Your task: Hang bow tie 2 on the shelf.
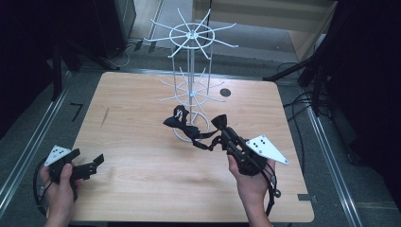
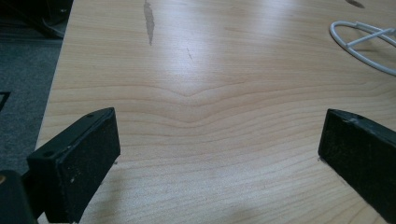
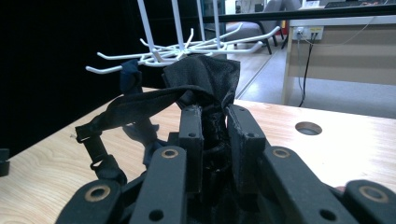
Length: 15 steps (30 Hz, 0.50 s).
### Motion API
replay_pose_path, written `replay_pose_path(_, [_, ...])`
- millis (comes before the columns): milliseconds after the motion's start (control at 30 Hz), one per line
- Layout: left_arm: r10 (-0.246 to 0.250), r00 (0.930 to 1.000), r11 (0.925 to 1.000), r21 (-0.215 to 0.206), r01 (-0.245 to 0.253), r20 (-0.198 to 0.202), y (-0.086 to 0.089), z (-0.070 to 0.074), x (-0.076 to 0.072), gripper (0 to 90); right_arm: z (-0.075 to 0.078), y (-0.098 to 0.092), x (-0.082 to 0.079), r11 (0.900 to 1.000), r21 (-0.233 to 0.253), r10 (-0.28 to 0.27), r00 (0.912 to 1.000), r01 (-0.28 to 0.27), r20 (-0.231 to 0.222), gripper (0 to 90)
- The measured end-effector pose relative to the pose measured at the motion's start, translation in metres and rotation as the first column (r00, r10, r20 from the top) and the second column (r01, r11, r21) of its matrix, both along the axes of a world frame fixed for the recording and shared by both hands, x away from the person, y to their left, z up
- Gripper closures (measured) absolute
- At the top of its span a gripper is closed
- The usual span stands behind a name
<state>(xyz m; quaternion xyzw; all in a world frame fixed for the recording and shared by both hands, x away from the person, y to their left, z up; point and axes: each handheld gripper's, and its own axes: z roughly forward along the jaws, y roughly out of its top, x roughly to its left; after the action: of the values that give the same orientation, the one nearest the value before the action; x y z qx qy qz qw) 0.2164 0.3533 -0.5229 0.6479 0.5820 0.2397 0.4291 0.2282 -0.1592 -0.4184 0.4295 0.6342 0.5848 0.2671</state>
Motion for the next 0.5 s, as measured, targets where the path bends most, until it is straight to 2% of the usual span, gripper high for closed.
replay_pose_path(167, [0.000, 1.0000, 1.0000, 0.001, 0.000, 0.002, 0.000, 0.000, 0.000, 0.0, 0.004, 0.004, 0.002, 1.000, 0.003, 0.000, 1.0000, 0.000, -0.002, 77.7])
replay_pose_path(500, [0.001, 1.0000, 1.0000, -0.002, -0.001, 0.005, 0.000, 0.000, -0.001, 0.0, 0.018, 0.010, 0.006, 0.999, 0.040, -0.012, 0.9999, 0.012, -0.006, 77.7])
